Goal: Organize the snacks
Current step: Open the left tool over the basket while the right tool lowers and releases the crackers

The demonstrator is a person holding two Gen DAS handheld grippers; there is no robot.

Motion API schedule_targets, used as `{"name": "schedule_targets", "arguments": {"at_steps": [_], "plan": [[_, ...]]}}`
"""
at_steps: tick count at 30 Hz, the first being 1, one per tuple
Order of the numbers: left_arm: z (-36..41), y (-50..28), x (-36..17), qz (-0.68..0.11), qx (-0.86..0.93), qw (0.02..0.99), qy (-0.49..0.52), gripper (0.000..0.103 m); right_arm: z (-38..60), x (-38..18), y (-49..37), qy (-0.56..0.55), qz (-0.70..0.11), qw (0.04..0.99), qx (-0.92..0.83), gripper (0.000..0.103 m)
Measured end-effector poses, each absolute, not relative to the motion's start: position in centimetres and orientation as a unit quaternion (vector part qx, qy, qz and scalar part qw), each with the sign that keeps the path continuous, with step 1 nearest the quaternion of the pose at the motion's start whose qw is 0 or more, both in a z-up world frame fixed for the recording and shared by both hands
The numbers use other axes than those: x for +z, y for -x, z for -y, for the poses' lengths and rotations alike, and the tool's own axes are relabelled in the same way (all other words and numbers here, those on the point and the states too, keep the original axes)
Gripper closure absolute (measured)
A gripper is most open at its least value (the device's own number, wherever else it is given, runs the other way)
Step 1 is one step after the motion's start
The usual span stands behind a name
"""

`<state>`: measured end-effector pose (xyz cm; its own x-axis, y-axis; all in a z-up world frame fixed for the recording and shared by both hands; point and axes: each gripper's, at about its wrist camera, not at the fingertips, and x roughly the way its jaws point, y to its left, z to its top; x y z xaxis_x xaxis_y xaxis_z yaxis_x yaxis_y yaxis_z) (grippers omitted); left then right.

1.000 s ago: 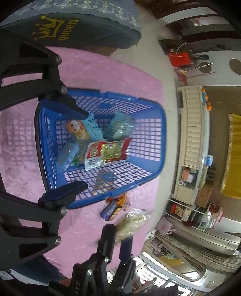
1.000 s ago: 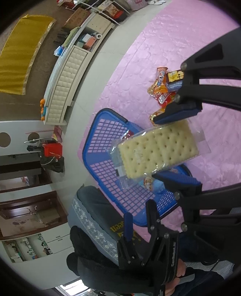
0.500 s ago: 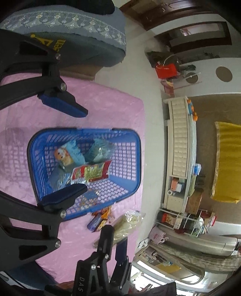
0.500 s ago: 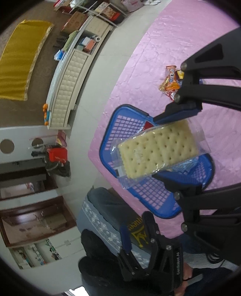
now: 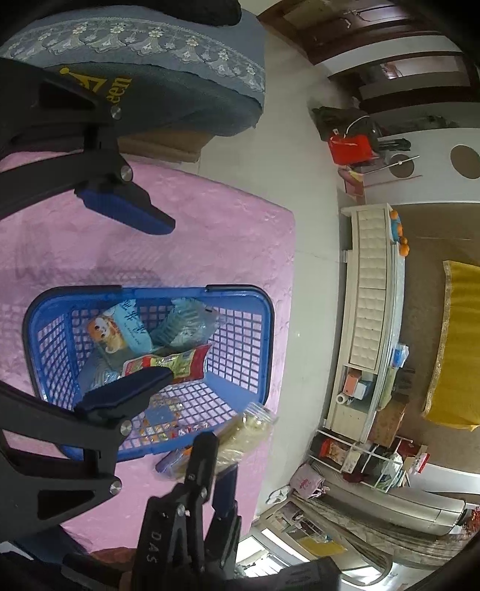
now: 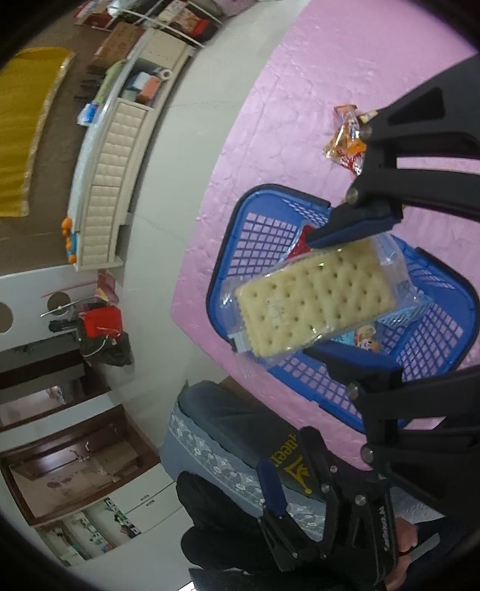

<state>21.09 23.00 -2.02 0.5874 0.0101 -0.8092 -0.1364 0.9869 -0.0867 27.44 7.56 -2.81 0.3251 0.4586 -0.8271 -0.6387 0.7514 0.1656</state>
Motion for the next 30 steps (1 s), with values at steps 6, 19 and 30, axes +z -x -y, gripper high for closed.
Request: {"name": "schedule_targets", "arguments": {"at_steps": [6, 19, 30], "plan": [[-23.6, -22.9, -3.5, -0.465, 0.042, 0.881, 0.074, 0.031, -8.6, -4.5, -29.2, 0.095, -0.489, 0.803, 0.327, 0.047], [-24.1, -24.2, -5.3, -0.478, 0.030, 0.872, 0.096, 0.031, -11.5, -6.2, -30.3, 0.168, -0.456, 0.823, 0.293, 0.037], [-23.0, -22.7, -4.0, -0.465, 0.028, 0.880, 0.087, 0.031, -8.5, -5.6, -30.0, 0.139, -0.464, 0.831, 0.273, 0.011]]}}
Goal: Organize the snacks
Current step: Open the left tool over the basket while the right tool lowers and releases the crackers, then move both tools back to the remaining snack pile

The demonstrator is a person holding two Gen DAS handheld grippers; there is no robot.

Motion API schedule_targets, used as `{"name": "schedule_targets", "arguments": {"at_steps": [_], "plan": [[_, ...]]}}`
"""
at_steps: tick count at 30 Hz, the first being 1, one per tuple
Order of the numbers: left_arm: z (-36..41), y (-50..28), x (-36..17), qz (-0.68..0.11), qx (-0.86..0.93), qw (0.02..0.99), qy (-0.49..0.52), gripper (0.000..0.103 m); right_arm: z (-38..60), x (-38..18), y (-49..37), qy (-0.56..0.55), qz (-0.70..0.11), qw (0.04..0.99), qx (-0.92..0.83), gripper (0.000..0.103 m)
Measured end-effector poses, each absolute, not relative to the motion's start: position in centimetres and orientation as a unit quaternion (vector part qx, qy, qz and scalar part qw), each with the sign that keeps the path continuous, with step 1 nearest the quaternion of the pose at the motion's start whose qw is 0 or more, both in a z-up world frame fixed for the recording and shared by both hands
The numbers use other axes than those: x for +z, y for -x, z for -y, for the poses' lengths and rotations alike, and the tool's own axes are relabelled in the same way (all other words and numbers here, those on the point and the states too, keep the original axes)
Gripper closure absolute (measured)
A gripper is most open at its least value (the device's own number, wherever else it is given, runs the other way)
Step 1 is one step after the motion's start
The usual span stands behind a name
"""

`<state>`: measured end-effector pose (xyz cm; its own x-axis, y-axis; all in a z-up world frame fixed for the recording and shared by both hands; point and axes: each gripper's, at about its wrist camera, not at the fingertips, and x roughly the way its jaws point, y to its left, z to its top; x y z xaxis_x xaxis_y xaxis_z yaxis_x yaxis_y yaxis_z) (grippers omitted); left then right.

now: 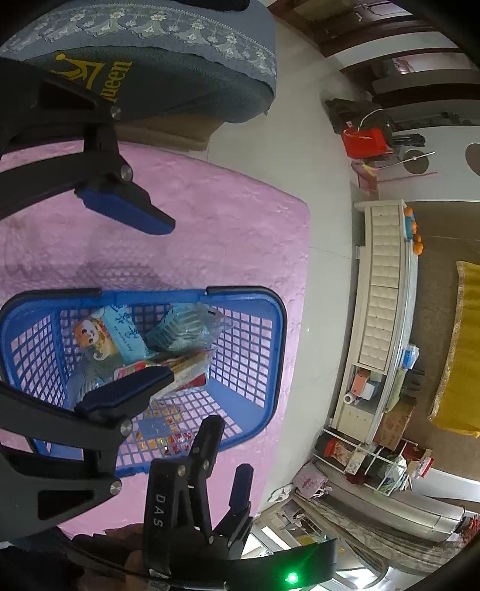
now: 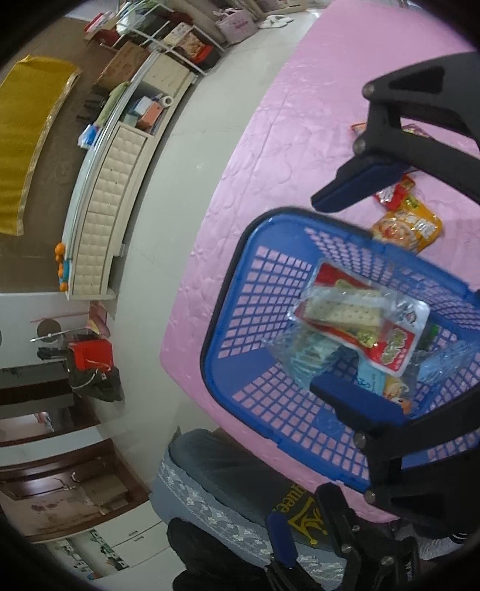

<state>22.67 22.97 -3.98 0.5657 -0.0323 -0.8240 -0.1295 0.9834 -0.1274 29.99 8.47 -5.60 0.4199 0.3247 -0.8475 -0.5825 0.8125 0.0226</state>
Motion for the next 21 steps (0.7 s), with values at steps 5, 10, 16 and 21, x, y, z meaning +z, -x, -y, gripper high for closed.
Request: {"name": "schedule_targets", "arguments": {"at_steps": [5, 10, 16, 21], "plan": [[-21.3, -21.6, -2.8, -0.458, 0.018, 0.885, 0.087, 0.031, -6.1, -4.3, -28.9, 0.118, -0.468, 0.832, 0.274, 0.011], [-19.1, -20.6, -1.5, -0.450, 0.016, 0.890, 0.076, 0.031, -2.8, -2.8, -27.4, 0.112, -0.464, 0.837, 0.268, 0.011], [-15.5, -19.5, -0.1, -0.434, -0.009, 0.898, 0.079, 0.023, 1.3, -1.2, -25.9, 0.102, -0.455, 0.845, 0.261, 0.011], [-12.0, -19.5, 0.3, -0.433, -0.024, 0.899, 0.064, 0.023, 4.5, 0.0, -25.0, 0.093, -0.448, 0.853, 0.252, 0.011]]}}
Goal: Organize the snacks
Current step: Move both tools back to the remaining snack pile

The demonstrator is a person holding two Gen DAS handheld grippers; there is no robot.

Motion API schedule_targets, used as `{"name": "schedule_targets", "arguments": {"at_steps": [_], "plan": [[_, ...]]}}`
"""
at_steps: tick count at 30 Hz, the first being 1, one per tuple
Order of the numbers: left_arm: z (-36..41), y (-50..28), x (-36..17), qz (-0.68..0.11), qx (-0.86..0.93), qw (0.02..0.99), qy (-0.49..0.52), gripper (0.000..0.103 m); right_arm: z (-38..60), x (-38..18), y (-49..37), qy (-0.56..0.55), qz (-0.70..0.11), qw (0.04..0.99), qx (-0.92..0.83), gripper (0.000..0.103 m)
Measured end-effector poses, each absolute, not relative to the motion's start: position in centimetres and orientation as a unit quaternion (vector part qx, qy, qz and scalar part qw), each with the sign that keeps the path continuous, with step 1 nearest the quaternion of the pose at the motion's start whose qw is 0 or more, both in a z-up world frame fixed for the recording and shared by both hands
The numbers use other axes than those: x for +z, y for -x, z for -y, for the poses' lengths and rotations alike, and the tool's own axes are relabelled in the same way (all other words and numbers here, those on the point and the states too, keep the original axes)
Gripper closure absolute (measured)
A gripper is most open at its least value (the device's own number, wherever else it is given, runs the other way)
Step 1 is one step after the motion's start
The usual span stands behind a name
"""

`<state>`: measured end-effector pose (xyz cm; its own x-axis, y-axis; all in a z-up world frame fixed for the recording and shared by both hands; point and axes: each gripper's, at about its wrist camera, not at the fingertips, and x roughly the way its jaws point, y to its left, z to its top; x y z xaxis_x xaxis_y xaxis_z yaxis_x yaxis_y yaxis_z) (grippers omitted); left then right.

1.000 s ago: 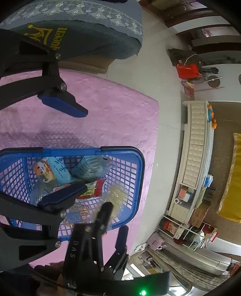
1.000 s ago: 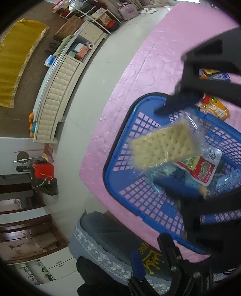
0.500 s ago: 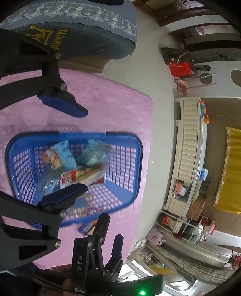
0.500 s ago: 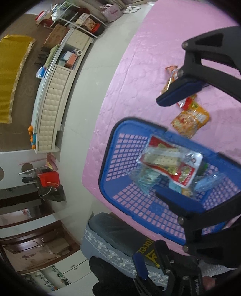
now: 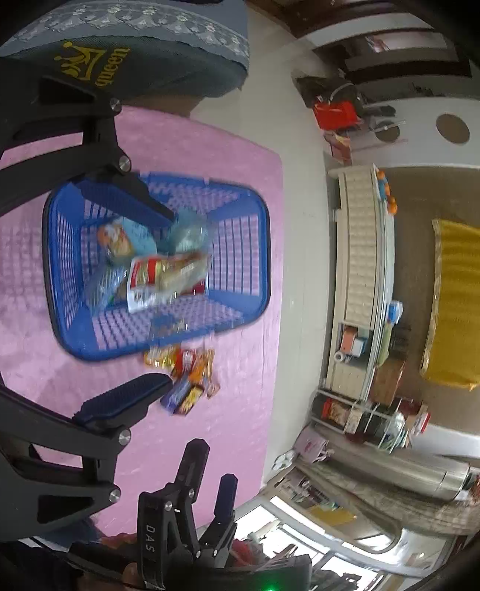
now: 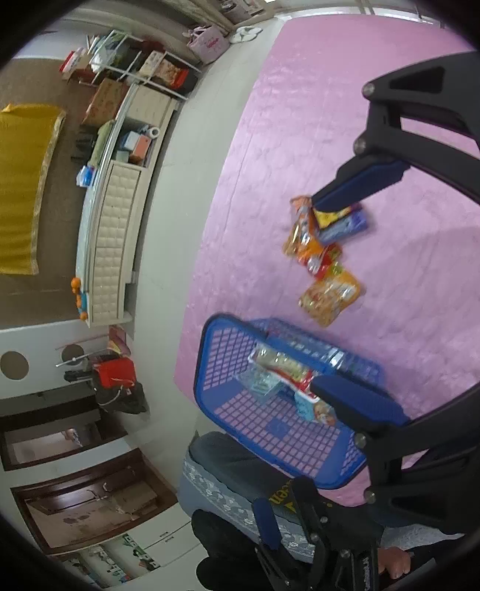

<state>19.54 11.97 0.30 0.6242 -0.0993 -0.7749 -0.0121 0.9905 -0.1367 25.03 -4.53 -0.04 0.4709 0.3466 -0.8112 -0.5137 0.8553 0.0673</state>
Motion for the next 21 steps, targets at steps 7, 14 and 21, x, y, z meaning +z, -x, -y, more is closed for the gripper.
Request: {"name": "schedule_targets", "arguments": {"at_steps": [7, 14, 21], "plan": [[-6.2, -20.3, 0.0, -0.439, -0.051, 0.896, 0.034, 0.023, 9.0, -0.3, -24.6, 0.086, -0.448, 0.859, 0.233, 0.011], [-1.8, -21.6, -1.1, -0.450, -0.073, 0.890, 0.010, 0.023, 13.5, -1.7, -24.7, 0.080, -0.462, 0.856, 0.218, 0.011], [1.9, -23.1, -3.3, -0.467, -0.083, 0.880, -0.010, 0.023, 15.8, -3.8, -25.4, 0.096, -0.474, 0.844, 0.231, 0.011]]}}
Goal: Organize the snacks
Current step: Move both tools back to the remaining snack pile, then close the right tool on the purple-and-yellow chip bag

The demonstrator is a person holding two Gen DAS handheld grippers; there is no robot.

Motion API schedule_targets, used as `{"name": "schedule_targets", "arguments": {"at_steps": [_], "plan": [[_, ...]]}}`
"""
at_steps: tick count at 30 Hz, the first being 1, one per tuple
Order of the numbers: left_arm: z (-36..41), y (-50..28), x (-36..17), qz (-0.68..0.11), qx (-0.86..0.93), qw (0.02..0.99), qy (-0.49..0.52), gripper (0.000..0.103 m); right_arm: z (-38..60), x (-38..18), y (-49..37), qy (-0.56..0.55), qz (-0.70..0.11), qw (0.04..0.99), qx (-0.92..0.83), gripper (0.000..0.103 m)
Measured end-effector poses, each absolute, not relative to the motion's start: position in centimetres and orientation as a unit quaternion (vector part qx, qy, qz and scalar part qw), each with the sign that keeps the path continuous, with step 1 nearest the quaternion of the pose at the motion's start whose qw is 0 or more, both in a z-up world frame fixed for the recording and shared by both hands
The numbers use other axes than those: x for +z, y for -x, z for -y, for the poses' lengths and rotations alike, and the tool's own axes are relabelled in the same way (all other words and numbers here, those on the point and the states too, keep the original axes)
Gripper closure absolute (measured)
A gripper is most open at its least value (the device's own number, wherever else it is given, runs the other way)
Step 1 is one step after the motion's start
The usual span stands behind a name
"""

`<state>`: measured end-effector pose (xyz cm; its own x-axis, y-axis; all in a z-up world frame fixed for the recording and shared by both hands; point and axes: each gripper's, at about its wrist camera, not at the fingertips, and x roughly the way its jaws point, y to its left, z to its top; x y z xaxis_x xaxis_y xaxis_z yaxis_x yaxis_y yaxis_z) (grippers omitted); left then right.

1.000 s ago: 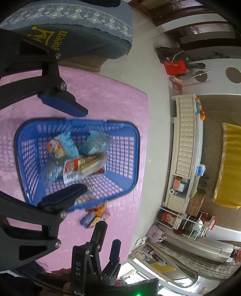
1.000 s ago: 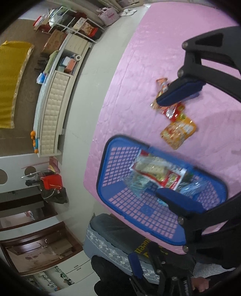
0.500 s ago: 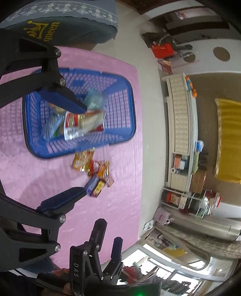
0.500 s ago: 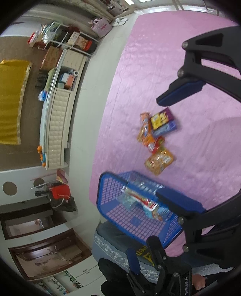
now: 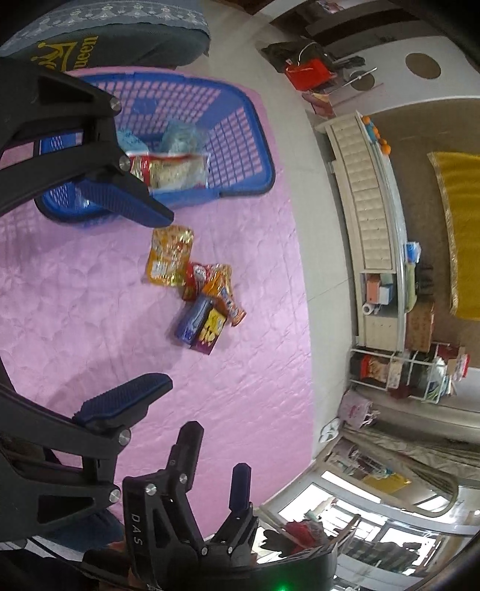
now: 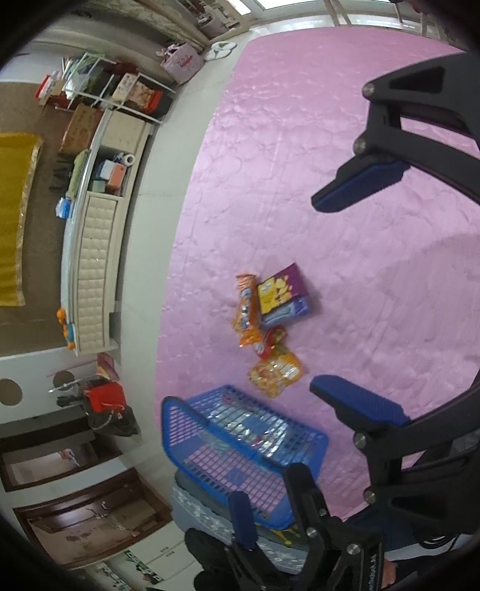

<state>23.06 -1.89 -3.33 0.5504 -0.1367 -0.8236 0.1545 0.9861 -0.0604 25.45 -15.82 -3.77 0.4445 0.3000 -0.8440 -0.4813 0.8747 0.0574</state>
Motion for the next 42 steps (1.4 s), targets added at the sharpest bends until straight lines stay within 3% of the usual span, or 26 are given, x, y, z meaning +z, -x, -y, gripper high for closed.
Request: {"name": "schedule_targets", "arguments": {"at_steps": [26, 37, 42], "plan": [[5.3, -29.4, -14.4, -0.534, -0.072, 0.842, -0.032, 0.023, 16.6, -14.5, -33.3, 0.106, -0.521, 0.777, 0.338, 0.011], [3.2, -31.7, -17.1, -0.549, -0.058, 0.833, 0.009, 0.023, 14.5, -17.7, -36.9, 0.110, -0.541, 0.742, 0.380, 0.011], [2.9, -31.8, -17.4, -0.552, -0.057, 0.832, 0.008, 0.023, 13.3, -18.4, -37.6, 0.132, -0.536, 0.724, 0.413, 0.025]]}}
